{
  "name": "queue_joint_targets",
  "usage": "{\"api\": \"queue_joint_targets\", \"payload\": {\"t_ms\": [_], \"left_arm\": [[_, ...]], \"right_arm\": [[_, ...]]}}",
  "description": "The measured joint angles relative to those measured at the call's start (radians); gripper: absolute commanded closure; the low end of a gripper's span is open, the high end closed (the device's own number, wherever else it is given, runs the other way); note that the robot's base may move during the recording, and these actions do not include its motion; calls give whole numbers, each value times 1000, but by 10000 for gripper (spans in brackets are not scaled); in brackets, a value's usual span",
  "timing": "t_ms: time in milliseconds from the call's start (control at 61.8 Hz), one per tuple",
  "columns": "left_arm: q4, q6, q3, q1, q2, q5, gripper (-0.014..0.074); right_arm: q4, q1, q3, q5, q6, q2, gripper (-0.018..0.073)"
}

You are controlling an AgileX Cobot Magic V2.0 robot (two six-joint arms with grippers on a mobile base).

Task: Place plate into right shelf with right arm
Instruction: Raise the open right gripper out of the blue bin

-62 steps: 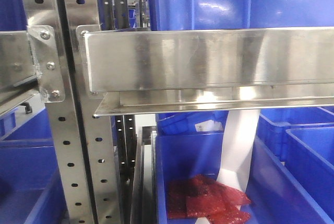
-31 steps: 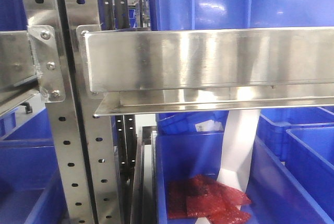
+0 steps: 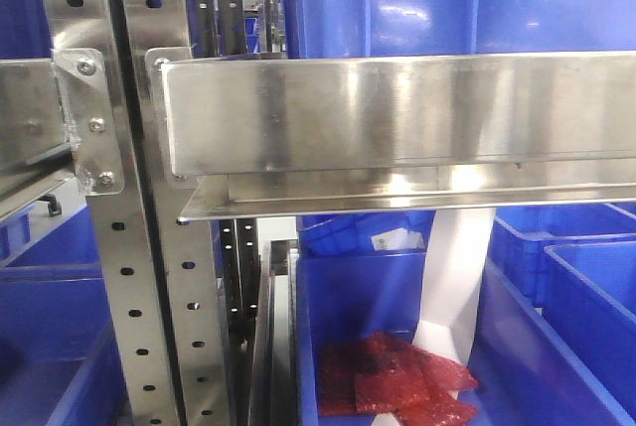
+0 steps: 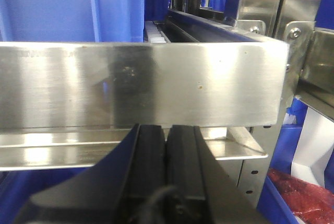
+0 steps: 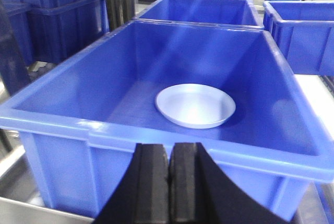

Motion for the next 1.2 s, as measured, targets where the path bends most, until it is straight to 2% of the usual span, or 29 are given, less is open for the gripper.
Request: {"api": "queue_joint_targets", "payload": {"t_ms": [130, 259, 372, 470, 567, 745, 988, 1198], "left_arm": [[0, 0, 0, 0, 0, 0, 643], [0, 0, 0, 0, 0, 0, 643], [0, 0, 0, 0, 0, 0, 643], [0, 0, 0, 0, 0, 0, 643], [0, 0, 0, 0, 0, 0, 643], [0, 0, 0, 0, 0, 0, 643], [0, 0, 0, 0, 0, 0, 643], [0, 0, 0, 0, 0, 0, 643]], "right_arm": [[-134, -9, 97, -82, 56, -68, 503], [-243, -39, 236, -173, 218, -189, 503], [-281, -73, 375, -258, 313, -318, 503], [-270, -102, 492, -345, 334, -418, 503], [-216, -119, 627, -427, 338, -504, 503], [-140, -129, 819, -491, 332, -605, 503], [-53, -129, 1027, -607, 177, -709, 503], [-46, -129, 1148, -700, 143, -776, 503]]}}
